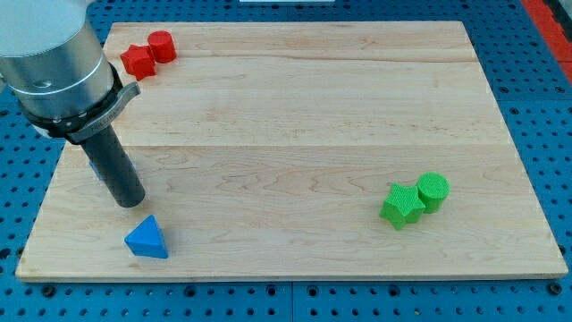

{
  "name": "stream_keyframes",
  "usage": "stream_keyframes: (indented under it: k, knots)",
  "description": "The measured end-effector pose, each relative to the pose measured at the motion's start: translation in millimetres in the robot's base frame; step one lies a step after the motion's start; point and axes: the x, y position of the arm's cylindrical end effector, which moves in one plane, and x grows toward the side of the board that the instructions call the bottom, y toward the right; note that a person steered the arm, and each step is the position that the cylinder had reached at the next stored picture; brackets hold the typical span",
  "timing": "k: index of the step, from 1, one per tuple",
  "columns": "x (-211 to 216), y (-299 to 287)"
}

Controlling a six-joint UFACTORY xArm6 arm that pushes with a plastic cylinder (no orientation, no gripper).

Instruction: Move the yellow heart towards the bottom right side of the yellow hexagon

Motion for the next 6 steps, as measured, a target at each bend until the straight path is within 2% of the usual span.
stream_keyframes:
  k: [2, 4, 6]
  knots:
    - [-1.3, -7.4]
    - [-13.7, -121.2]
    - [-108.1, -110.5]
